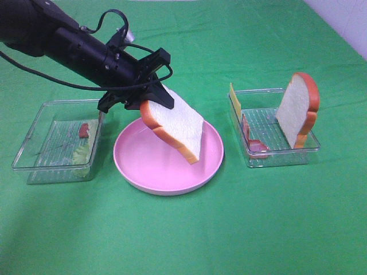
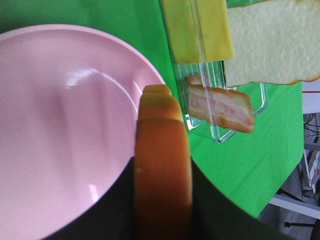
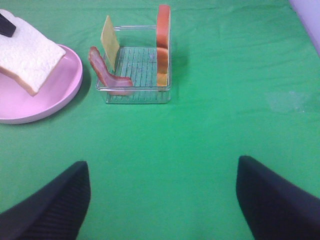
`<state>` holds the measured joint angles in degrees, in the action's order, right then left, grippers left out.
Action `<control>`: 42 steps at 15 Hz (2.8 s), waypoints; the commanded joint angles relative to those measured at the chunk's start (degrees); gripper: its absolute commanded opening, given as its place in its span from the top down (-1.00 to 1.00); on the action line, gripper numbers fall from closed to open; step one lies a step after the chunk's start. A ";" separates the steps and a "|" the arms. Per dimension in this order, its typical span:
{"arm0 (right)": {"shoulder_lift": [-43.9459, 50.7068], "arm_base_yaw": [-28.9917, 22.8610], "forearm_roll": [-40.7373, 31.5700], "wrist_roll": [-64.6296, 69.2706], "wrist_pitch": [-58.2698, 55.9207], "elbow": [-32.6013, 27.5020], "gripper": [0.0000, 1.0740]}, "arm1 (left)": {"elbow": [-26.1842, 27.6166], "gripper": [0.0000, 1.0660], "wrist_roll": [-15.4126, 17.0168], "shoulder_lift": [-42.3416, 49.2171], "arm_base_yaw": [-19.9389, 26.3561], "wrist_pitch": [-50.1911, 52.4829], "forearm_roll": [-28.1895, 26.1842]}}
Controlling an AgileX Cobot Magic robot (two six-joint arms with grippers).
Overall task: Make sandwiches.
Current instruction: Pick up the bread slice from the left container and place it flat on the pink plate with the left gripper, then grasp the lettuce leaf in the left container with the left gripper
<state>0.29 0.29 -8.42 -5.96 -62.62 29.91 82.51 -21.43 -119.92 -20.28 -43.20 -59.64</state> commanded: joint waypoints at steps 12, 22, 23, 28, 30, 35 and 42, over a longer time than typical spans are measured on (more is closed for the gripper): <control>0.46 0.29 0.17 -0.11 0.52 -0.17 -0.42 | 0.06 -0.03 0.29 -3.21 -1.26 -0.06 -3.27; 0.46 0.29 0.17 -0.11 0.52 -0.17 -0.42 | 7.96 -0.33 13.06 -2.46 -5.27 -4.98 24.41; 0.46 0.29 0.17 -0.11 0.52 -0.17 -0.42 | 10.37 -0.37 18.33 -2.46 -7.10 -6.47 32.03; 0.46 0.29 0.17 -0.11 0.52 -0.17 -0.42 | 23.32 -0.45 33.58 -2.46 -10.71 -19.88 50.88; 0.46 0.29 0.17 -0.11 0.52 -0.17 -0.42 | 31.00 -0.44 36.55 -2.46 -10.43 -30.71 55.86; 0.46 0.29 0.17 -0.11 0.52 -0.17 -0.42 | 31.00 -0.43 36.55 0.29 -10.43 -30.65 60.39; 0.46 0.29 0.00 -0.11 0.52 -0.17 -0.42 | 8.65 -0.43 45.03 13.46 -3.95 -30.54 63.37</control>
<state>0.29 0.29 -8.42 -5.96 -62.62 29.91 92.25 22.63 -106.97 -24.24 -69.67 3.95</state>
